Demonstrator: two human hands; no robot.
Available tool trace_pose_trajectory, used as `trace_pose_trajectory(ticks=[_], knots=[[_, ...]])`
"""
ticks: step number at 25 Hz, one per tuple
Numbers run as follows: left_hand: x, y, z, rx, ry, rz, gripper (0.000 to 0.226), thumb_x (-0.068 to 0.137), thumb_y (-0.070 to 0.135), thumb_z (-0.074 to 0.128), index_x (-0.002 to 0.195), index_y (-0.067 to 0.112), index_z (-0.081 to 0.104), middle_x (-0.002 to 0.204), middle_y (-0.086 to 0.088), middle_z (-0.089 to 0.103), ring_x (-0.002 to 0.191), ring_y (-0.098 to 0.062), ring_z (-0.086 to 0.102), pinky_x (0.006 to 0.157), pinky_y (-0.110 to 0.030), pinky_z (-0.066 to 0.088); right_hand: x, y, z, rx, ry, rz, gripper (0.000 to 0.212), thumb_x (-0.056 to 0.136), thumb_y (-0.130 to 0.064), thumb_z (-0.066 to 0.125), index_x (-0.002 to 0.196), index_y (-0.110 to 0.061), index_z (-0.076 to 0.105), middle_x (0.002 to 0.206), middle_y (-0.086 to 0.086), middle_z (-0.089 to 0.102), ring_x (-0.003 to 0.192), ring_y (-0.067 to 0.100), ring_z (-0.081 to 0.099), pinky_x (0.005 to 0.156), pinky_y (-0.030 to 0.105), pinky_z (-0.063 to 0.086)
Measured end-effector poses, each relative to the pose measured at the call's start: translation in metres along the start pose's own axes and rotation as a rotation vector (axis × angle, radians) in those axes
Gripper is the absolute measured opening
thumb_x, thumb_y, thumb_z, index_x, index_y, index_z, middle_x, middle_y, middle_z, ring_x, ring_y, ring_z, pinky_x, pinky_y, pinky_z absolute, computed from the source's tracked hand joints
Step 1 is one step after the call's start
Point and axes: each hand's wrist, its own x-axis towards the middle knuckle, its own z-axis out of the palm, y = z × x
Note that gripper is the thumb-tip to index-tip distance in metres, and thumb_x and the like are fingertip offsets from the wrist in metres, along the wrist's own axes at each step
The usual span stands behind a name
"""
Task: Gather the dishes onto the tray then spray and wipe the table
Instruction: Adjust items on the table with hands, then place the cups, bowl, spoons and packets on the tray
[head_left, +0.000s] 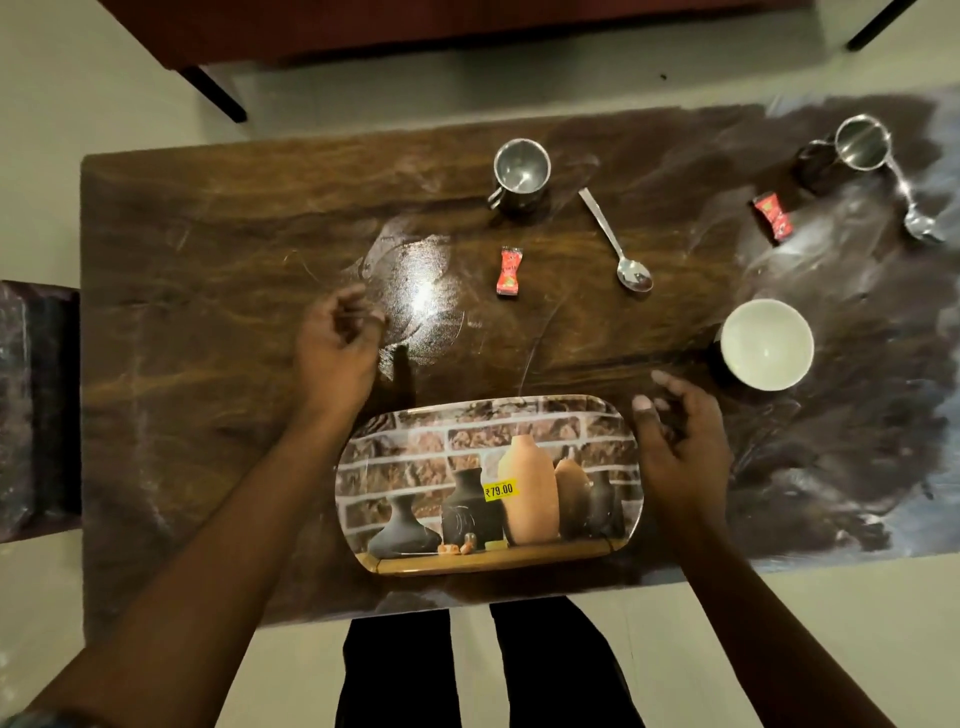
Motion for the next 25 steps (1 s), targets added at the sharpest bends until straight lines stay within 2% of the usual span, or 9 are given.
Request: trace_pose_trajectory(ticks=[3,5,8,10,12,14,17,22,25], knots=[[0.037,0.040,0.035,-0.035,-0.066,0.049,0.036,0.102,0.008,0.067,0.138,0.010,0.067,0.137,-0.012,0.071,0.114,-0.014,0.067,0.091,-0.013,0.055,0.050,-0.039,0.033,0.124,-0.076,-0.056,0.034,0.103,-0.033,0.066,0.137,-0.029,0.064,0.131,-0.009,0.065,0.116,-0.004,0.064,0.089,0.005,0.049],[0.054,0.064,0.057,-0.092,-0.164,0.028,0.042,0.104,0.011,0.065,0.146,0.015,0.061,0.147,-0.009,0.064,0.125,-0.015,0.064,0.104,-0.025,0.054,0.085,-0.062,0.057,0.201,-0.127,-0.046,0.039,0.103,-0.038,0.065,0.140,-0.024,0.064,0.132,-0.008,0.068,0.117,-0.003,0.065,0.092,0.010,0.052],[0.075,0.094,0.086,-0.209,-0.284,-0.072,0.051,0.109,0.014,0.059,0.158,0.021,0.050,0.160,-0.004,0.052,0.138,-0.014,0.055,0.119,-0.039,0.047,0.138,-0.087,0.095,0.300,-0.174,0.047,0.044,0.103,-0.040,0.063,0.143,-0.021,0.061,0.129,-0.008,0.070,0.122,0.011,0.067,0.109,0.043,0.055],[0.083,0.107,0.103,-0.253,-0.316,-0.135,0.051,0.111,0.011,0.053,0.162,0.017,0.045,0.166,-0.006,0.048,0.147,-0.018,0.050,0.124,-0.041,0.041,0.168,-0.098,0.114,0.338,-0.196,0.116,0.045,0.103,-0.038,0.062,0.143,-0.017,0.061,0.124,-0.008,0.066,0.120,0.015,0.062,0.114,0.052,0.051],[0.089,0.111,0.118,-0.239,-0.349,-0.137,0.051,0.112,0.008,0.048,0.163,0.013,0.043,0.168,-0.006,0.045,0.152,-0.018,0.046,0.127,-0.038,0.037,0.188,-0.106,0.128,0.379,-0.217,0.181,0.042,0.103,-0.038,0.061,0.139,-0.016,0.064,0.118,-0.004,0.064,0.112,0.013,0.059,0.107,0.044,0.050],[0.095,0.111,0.130,-0.220,-0.364,-0.117,0.048,0.112,0.006,0.045,0.160,0.009,0.046,0.163,-0.006,0.052,0.150,-0.017,0.049,0.127,-0.037,0.037,0.199,-0.107,0.136,0.386,-0.224,0.190,0.024,0.107,-0.034,0.057,0.119,-0.024,0.075,0.102,-0.010,0.070,0.095,0.002,0.062,0.091,0.033,0.053],[0.100,0.105,0.143,-0.247,-0.384,-0.128,0.043,0.111,0.001,0.042,0.149,0.010,0.060,0.135,-0.004,0.069,0.126,-0.013,0.061,0.117,-0.033,0.047,0.209,-0.103,0.143,0.384,-0.237,0.214,0.032,0.111,-0.026,0.051,0.091,-0.033,0.076,0.071,-0.023,0.072,0.065,-0.010,0.062,0.067,0.019,0.051],[0.096,0.097,0.146,-0.322,-0.319,-0.137,0.041,0.111,0.001,0.044,0.147,0.008,0.062,0.143,-0.012,0.070,0.136,-0.023,0.064,0.121,-0.045,0.046,0.197,-0.115,0.141,0.401,-0.236,0.231,0.026,0.111,-0.023,0.052,0.101,-0.033,0.074,0.075,-0.023,0.076,0.074,-0.010,0.071,0.069,0.014,0.056],[0.079,0.094,0.129,-0.406,-0.196,-0.125,0.036,0.110,0.007,0.053,0.143,0.004,0.066,0.138,-0.013,0.074,0.131,-0.026,0.068,0.116,-0.049,0.052,0.178,-0.130,0.134,0.416,-0.251,0.148,0.025,0.109,-0.028,0.057,0.098,-0.031,0.079,0.085,-0.014,0.080,0.085,0.001,0.075,0.081,0.025,0.062]])
